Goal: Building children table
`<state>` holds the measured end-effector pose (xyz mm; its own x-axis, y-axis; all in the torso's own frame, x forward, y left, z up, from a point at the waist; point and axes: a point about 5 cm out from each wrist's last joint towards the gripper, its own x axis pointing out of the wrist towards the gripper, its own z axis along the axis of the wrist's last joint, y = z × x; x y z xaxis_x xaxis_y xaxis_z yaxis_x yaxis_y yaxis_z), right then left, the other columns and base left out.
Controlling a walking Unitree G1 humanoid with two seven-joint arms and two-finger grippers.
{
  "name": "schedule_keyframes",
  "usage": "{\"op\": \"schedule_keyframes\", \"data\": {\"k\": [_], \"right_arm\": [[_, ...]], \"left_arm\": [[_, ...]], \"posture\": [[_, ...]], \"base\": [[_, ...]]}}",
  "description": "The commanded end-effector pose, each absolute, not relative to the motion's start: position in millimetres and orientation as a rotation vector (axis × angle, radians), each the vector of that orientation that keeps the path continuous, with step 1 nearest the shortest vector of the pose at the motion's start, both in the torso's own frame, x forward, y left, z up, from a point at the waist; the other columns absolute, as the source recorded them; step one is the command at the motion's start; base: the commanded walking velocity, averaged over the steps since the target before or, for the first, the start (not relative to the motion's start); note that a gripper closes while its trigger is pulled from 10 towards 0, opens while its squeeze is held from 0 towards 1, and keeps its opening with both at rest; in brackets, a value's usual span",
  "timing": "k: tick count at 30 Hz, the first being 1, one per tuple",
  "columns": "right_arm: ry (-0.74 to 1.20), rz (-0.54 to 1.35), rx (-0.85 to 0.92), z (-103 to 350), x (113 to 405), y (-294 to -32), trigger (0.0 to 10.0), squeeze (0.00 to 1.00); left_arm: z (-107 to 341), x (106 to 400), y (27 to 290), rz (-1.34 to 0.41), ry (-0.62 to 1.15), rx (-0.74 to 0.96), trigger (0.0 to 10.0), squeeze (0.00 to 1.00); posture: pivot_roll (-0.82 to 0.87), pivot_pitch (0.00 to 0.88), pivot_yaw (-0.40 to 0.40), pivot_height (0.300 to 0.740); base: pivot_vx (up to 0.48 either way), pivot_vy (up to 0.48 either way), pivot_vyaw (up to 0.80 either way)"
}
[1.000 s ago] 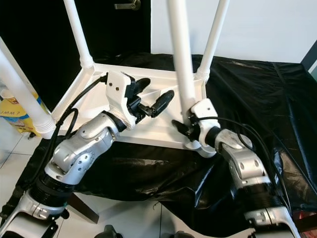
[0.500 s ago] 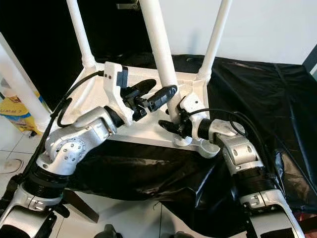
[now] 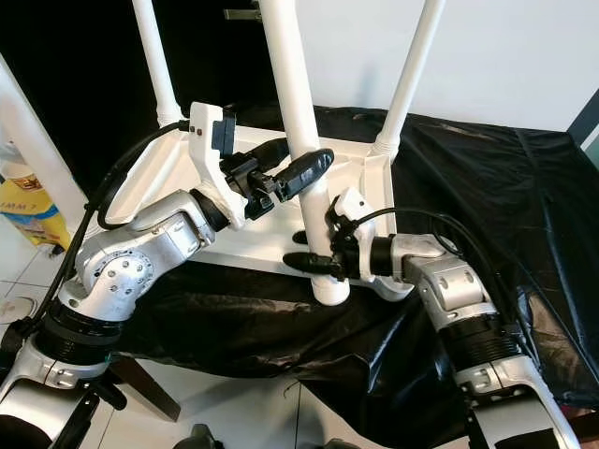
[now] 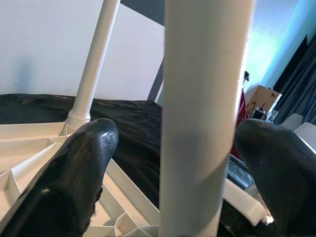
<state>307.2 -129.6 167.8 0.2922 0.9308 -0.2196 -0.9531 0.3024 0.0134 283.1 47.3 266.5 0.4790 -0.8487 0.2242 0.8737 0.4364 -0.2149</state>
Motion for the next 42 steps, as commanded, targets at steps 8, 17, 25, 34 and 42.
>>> {"op": "schedule_keyframes", "data": {"k": [8, 17, 25, 34, 42], "right_arm": [[0.210, 1.380, -0.114, 173.5, 301.0, -128.1, 10.0, 0.00], [0.216, 1.425, -0.116, 175.9, 299.8, -125.9, 10.0, 0.00], [0.230, 1.470, -0.136, 176.3, 298.6, -126.5, 10.0, 0.00], [0.244, 1.482, -0.140, 176.0, 299.8, -126.7, 10.0, 0.00], [0.251, 1.484, -0.134, 175.2, 300.0, -127.3, 10.0, 0.00]], "left_arm": [[280.2, 246.5, 35.6, -1.758, -0.213, -0.257, 10.0, 0.00], [280.8, 244.5, 35.1, -1.775, -0.201, -0.251, 10.0, 0.00], [280.3, 239.9, 35.4, -1.831, -0.167, -0.259, 0.0, 0.00], [281.3, 239.8, 35.9, -1.847, -0.155, -0.258, 0.0, 0.00], [281.6, 239.4, 36.0, -1.845, -0.152, -0.260, 0.0, 0.00]], "posture": [[0.01, 0.000, -0.114, 0.740], [0.01, 0.000, -0.113, 0.740], [0.01, 0.000, -0.107, 0.740], [0.02, 0.000, -0.103, 0.740], [0.02, 0.000, -0.099, 0.740]], "base": [[0.000, 0.000, 0.00], [0.000, 0.000, 0.00], [0.000, 0.000, 0.00], [0.000, 0.000, 0.00], [0.000, 0.000, 0.00]]}}
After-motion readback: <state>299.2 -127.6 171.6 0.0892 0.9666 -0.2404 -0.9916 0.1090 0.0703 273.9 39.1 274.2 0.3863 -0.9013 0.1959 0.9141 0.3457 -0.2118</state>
